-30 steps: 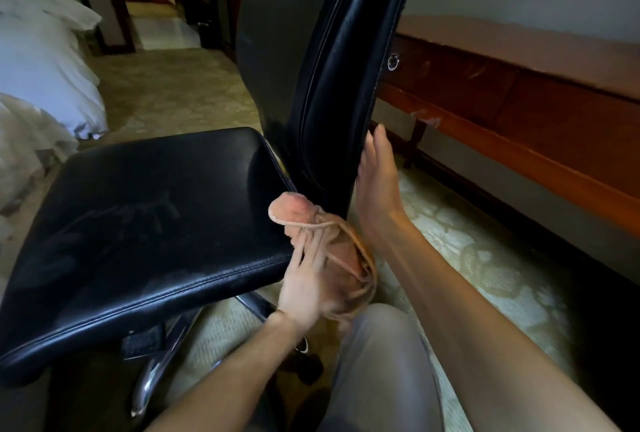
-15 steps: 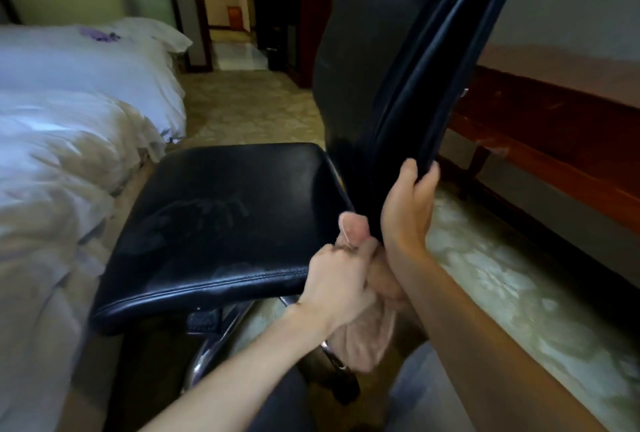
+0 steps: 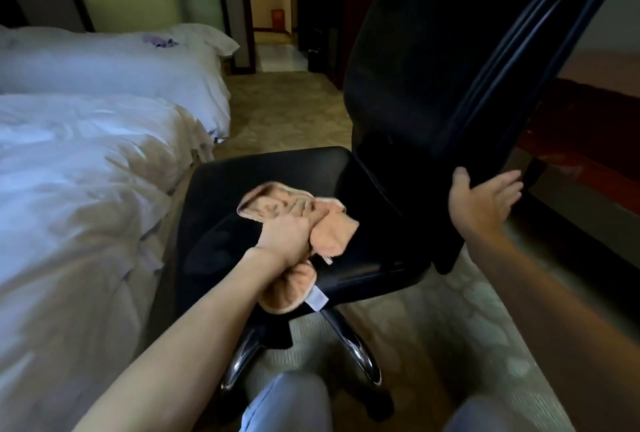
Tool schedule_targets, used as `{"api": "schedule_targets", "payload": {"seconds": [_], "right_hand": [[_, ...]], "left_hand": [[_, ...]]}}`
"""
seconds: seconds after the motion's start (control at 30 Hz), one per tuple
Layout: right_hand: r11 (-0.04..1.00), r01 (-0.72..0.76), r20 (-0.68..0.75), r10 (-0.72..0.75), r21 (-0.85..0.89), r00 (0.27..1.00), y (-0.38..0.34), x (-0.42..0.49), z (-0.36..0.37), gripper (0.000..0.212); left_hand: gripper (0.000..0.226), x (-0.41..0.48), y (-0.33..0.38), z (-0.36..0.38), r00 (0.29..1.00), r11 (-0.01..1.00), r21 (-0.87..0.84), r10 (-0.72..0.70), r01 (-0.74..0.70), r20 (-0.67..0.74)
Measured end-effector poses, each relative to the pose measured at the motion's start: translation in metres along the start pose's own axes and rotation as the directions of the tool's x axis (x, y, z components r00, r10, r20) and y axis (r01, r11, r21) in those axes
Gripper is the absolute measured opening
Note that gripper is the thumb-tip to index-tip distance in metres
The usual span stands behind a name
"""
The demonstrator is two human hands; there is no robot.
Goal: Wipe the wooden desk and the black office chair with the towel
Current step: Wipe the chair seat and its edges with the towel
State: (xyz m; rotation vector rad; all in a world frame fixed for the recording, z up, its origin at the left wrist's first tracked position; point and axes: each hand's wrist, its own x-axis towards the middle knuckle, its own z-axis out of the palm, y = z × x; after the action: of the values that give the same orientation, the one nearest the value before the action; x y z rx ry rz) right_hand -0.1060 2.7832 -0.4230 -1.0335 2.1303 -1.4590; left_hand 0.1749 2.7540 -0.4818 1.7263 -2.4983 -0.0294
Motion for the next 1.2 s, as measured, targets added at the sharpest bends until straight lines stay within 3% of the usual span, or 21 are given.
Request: {"api": "schedule_targets", "payload": {"seconds": [0.1, 0.17, 0.23, 0.3, 0.37, 0.43, 0.47, 0.5, 0.57, 0.6, 0.67, 0.73, 0.77, 0.83, 0.9, 0.97, 1.0, 1.03, 1.07, 1.13, 1.2], "right_hand": [[0.995, -0.022, -0.055, 0.027, 0.093, 0.998, -0.005, -0.019, 0.015, 0.085], [0.959, 0.211, -0.165, -0.180, 0.190, 0.970, -0.003, -0.060, 0.044, 0.081], [0.854, 0.479, -0.096, -0.469, 0.206, 0.878, 0.005, -0.112, 0.084, 0.073], [0.742, 0.628, 0.211, -0.670, 0.236, 0.712, 0.007, -0.154, 0.122, 0.063], [0.698, 0.650, 0.586, -0.672, 0.299, 0.452, -0.002, -0.186, 0.151, 0.067], [0.670, 0.662, 0.797, -0.577, 0.336, 0.179, -0.012, -0.208, 0.167, 0.077], [0.667, 0.644, 0.829, -0.551, 0.374, 0.089, -0.017, -0.215, 0.173, 0.081], [0.684, 0.605, 0.839, -0.543, 0.408, 0.048, -0.020, -0.218, 0.177, 0.085], [0.708, 0.592, 0.860, -0.507, 0.384, 0.049, -0.021, -0.216, 0.186, 0.097], [0.706, 0.615, 0.860, -0.503, 0.351, 0.086, -0.020, -0.213, 0.192, 0.099], [0.804, 0.460, 0.805, -0.530, 0.377, 0.266, -0.015, -0.209, 0.202, 0.079], [0.853, 0.248, 0.667, -0.515, 0.459, 0.538, -0.010, -0.202, 0.210, 0.049], [0.845, 0.210, 0.577, -0.497, 0.491, 0.648, -0.013, -0.192, 0.211, 0.036], [0.775, 0.212, 0.343, -0.484, 0.596, 0.805, -0.020, -0.160, 0.208, 0.023], [0.719, 0.226, 0.141, -0.411, 0.657, 0.901, -0.032, -0.128, 0.197, 0.020], [0.794, 0.355, 0.030, -0.423, 0.493, 0.906, -0.036, -0.101, 0.190, 0.032], [0.848, 0.462, 0.083, -0.496, 0.258, 0.864, -0.039, -0.092, 0.189, 0.046], [0.832, 0.555, 0.252, -0.539, 0.006, 0.804, -0.040, -0.084, 0.192, 0.063], [0.752, 0.631, 0.483, -0.487, -0.192, 0.728, -0.037, -0.079, 0.201, 0.076], [0.637, 0.697, 0.792, -0.216, -0.329, 0.572, -0.029, -0.081, 0.226, 0.083], [0.635, 0.701, 0.814, -0.190, -0.325, 0.549, -0.018, -0.093, 0.244, 0.076]], "left_hand": [[0.069, -0.016, -0.025, -0.007, 1.000, 0.989, 0.147, -0.017, 0.015, 0.013], [0.054, -0.044, -0.050, -0.015, 0.997, 0.974, 0.215, -0.071, 0.069, 0.001], [0.058, -0.088, -0.070, -0.024, 0.993, 0.960, 0.257, -0.120, 0.111, 0.020], [0.065, -0.126, -0.082, -0.033, 0.978, 0.952, 0.244, -0.201, 0.182, 0.052], [0.053, -0.148, -0.100, -0.043, 0.956, 0.954, 0.164, -0.272, 0.252, 0.109], [0.050, -0.163, -0.118, -0.048, 0.953, 0.920, -0.248, -0.283, 0.302, 0.110], [0.047, -0.169, -0.124, -0.052, 0.953, 0.813, -0.511, -0.301, 0.279, 0.042], [0.042, -0.171, -0.128, -0.052, 0.935, 0.644, -0.729, -0.355, 0.233, -0.015], [0.037, -0.169, -0.134, -0.046, 0.855, 0.312, -0.942, -0.516, 0.120, -0.062], [0.039, -0.165, -0.131, -0.043, 0.825, 0.222, -0.972, -0.562, 0.074, -0.066], [0.047, -0.156, -0.119, -0.040, 0.822, 0.153, -0.987, -0.568, 0.048, -0.048], [0.062, -0.143, -0.104, -0.039, 0.895, 0.074, -0.997, -0.444, -0.014, -0.046], [0.068, -0.138, -0.096, -0.042, 0.924, 0.015, -0.998, -0.378, -0.053, -0.054], [0.069, -0.126, -0.091, -0.045, 0.943, -0.007, -0.997, -0.325, -0.082, -0.075], [0.057, -0.114, -0.097, -0.039, 0.905, 0.036, -0.998, -0.422, -0.043, -0.054], [0.033, -0.103, -0.114, -0.022, 0.737, 0.054, -0.998, -0.676, 0.036, -0.010], [0.025, -0.098, -0.122, -0.010, 0.620, 0.071, -0.991, -0.784, 0.114, 0.015], [0.026, -0.096, -0.126, 0.003, 0.521, 0.060, -0.972, -0.851, 0.229, 0.070], [0.035, -0.098, -0.125, 0.018, 0.450, -0.008, -0.933, -0.874, 0.360, 0.182], [0.072, -0.105, -0.119, 0.043, 0.401, -0.277, -0.850, -0.787, 0.448, 0.468], [0.087, -0.114, -0.107, 0.057, 0.438, -0.400, -0.822, -0.704, 0.405, 0.559]]}}
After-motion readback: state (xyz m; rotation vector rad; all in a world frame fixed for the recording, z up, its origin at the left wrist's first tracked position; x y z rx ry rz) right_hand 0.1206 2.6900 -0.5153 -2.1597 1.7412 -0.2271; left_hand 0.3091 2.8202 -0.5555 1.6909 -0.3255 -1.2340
